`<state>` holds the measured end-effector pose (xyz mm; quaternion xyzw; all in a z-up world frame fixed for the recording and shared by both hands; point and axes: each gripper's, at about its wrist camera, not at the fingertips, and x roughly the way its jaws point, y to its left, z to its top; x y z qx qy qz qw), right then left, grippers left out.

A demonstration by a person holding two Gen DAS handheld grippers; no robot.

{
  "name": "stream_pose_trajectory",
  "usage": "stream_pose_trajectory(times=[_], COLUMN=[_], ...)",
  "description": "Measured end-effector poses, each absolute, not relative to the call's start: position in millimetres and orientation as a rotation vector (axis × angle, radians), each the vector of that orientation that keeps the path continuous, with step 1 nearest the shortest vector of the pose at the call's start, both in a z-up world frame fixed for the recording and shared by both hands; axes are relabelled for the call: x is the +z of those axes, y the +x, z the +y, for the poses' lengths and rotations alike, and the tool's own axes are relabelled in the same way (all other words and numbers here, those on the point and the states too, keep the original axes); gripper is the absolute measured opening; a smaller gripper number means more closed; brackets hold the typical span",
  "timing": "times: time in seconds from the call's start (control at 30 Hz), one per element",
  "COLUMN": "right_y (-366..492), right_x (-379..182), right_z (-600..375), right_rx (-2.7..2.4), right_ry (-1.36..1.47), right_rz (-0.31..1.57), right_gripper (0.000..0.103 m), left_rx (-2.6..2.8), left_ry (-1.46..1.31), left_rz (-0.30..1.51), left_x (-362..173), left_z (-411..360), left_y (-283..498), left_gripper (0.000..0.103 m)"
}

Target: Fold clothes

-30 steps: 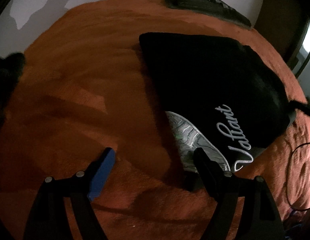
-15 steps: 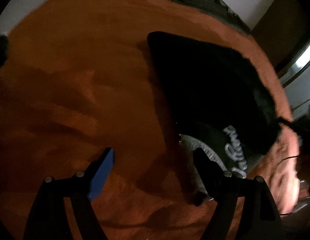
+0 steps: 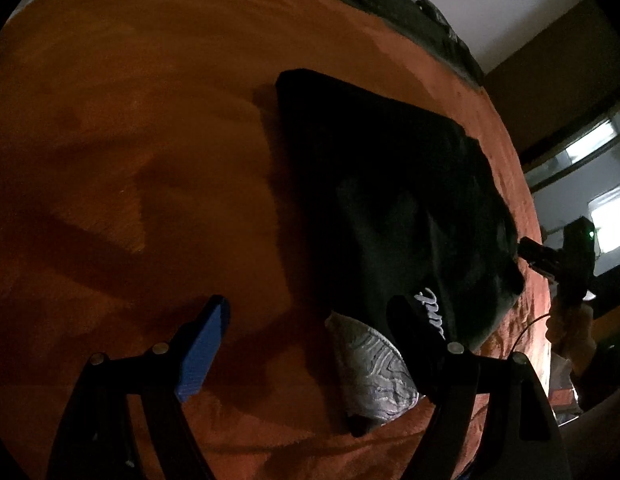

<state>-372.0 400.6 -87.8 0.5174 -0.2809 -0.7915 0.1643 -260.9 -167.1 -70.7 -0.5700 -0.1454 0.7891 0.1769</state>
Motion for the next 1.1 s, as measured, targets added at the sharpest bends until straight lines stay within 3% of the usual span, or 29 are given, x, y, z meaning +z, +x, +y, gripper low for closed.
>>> stream_pose_trajectory(times=[0.13,0.37,0.63,0.8,1.1], right_y=[-368,-338,-285,-290,-301], right_x=[-97,-107,-120,-130,-143], right_z=[417,439,427,407,383], right_rx=[-2.162,-2.102,-1.979,-1.863,-1.797], right_ry=[1.415,1.468,1.442,1.4,1.349], right_rz=[-1.007,-1.148,-1.467,-1.578,-1.765], right_gripper=[0.05,0.051,0.051,0.051,0.051], left_rx=[2.137,1.989,1.822,1.622,1.717], left_ry=[-1.626,-1.664,-1.743,-1.689,-1.679], left_rz=[-0.462,-0.615,-0.815,-1.15,-1.392], left_x=[-75,-80,-91,-117,-133], left_z=[-167,-180,-151,-118,-99], left_y=[-274,-268,-204,-189,-192], left_gripper=[0.081,0.081,0.081,0.081,0.081])
